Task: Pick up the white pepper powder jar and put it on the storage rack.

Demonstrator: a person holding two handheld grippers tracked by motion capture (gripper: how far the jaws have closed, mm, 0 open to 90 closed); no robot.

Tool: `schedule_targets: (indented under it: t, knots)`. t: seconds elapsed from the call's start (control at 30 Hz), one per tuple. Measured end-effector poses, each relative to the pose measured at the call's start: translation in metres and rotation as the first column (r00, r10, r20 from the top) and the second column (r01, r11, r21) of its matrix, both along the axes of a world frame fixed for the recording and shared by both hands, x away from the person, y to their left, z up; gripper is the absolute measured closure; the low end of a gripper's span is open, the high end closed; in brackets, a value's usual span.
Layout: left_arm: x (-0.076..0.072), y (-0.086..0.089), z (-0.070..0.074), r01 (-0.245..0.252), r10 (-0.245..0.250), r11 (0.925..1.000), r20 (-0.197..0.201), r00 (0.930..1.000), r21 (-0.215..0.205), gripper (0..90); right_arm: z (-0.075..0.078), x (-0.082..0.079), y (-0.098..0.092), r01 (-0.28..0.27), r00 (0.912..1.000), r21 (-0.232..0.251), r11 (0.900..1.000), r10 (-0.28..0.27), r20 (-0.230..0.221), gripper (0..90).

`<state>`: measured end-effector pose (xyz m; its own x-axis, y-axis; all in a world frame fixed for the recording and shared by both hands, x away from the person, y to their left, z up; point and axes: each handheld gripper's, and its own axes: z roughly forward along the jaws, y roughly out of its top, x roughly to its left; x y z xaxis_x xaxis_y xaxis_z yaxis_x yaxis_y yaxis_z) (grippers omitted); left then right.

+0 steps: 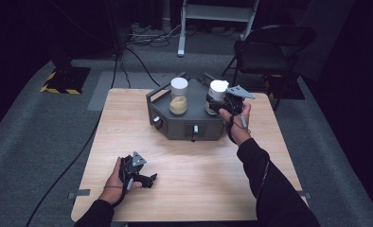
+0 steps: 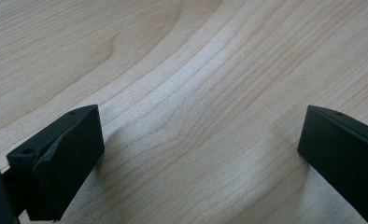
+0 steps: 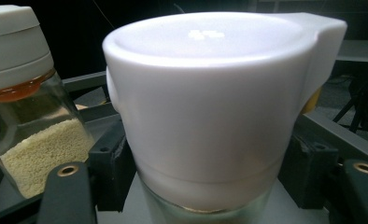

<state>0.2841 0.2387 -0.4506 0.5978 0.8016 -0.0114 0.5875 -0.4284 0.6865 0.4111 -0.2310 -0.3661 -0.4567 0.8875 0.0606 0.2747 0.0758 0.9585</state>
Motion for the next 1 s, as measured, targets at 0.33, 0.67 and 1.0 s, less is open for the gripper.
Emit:
schedule_targets:
  t: [0.33, 0.67, 1.0]
  knots:
    - [0.000, 0.000, 0.000, 0.000, 0.000, 1.0000, 0.000, 1.0000, 0.000, 0.0, -0.001, -0.002, -0.001, -0.008, 1.0000, -0.005, 1.000, 0.008, -0.002, 27.2]
    - [0.000, 0.000, 0.000, 0.000, 0.000, 1.0000, 0.000, 1.0000, 0.000, 0.0, -0.002, -0.001, -0.005, -0.019, 0.9997, -0.010, 1.000, 0.019, -0.016, 21.4]
    - [0.000, 0.000, 0.000, 0.000, 0.000, 1.0000, 0.000, 1.0000, 0.000, 0.0, 0.001, -0.010, -0.005, -0.005, 0.9999, -0.058, 0.998, 0.006, 0.010, 2.9]
